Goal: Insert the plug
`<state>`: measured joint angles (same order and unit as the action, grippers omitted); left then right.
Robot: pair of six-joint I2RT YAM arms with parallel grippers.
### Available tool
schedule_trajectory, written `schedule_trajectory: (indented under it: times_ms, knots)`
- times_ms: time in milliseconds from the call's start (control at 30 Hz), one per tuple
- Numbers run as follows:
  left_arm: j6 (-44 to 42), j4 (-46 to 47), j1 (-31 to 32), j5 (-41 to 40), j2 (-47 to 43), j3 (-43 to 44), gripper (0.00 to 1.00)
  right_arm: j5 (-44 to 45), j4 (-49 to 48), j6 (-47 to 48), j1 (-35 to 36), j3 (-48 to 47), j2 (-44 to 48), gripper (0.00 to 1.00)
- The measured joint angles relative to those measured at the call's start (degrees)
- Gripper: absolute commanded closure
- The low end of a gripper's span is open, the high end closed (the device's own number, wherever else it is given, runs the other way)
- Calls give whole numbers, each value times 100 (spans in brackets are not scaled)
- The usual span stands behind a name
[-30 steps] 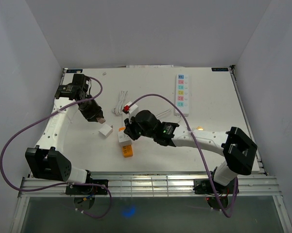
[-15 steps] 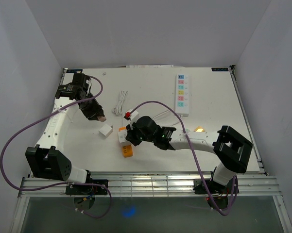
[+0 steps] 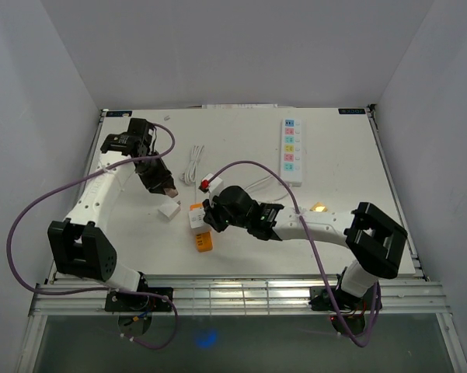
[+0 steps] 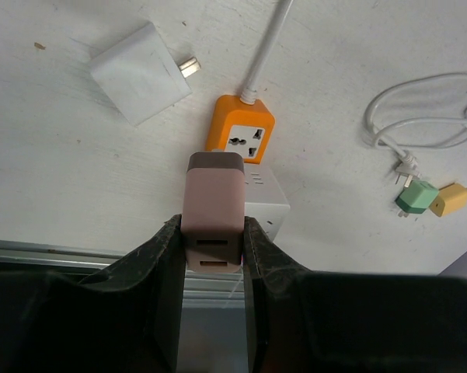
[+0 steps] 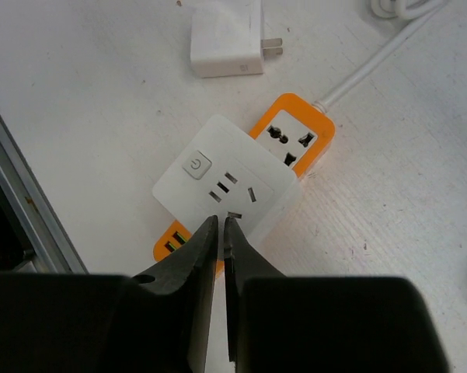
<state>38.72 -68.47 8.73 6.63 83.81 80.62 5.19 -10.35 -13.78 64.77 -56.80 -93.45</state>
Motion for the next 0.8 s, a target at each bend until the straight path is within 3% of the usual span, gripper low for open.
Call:
schedule_trajectory:
  times_ms: [133, 167, 233, 267, 367, 800]
  knots:
    - [-48, 7, 249, 0, 343, 44, 100, 68, 79, 186, -66, 0, 155, 73]
    - [-63, 17, 293, 2, 424, 50, 100, 61, 90, 216, -94, 0, 195, 54]
    - [-96, 17, 367, 0, 549, 66, 100, 48, 96, 210, -151, 0, 262, 26]
    - [-114, 17, 378, 0, 586, 79, 100, 39, 107, 208, -175, 0, 293, 4]
    - [-175, 13, 378, -11, 664, 133, 100, 87, 203, 160, -203, -7, 343, 11]
    - [-466, -11, -96, 59, 723, 577, 100, 1838, 1458, -682, 820, -1150, -365, 11]
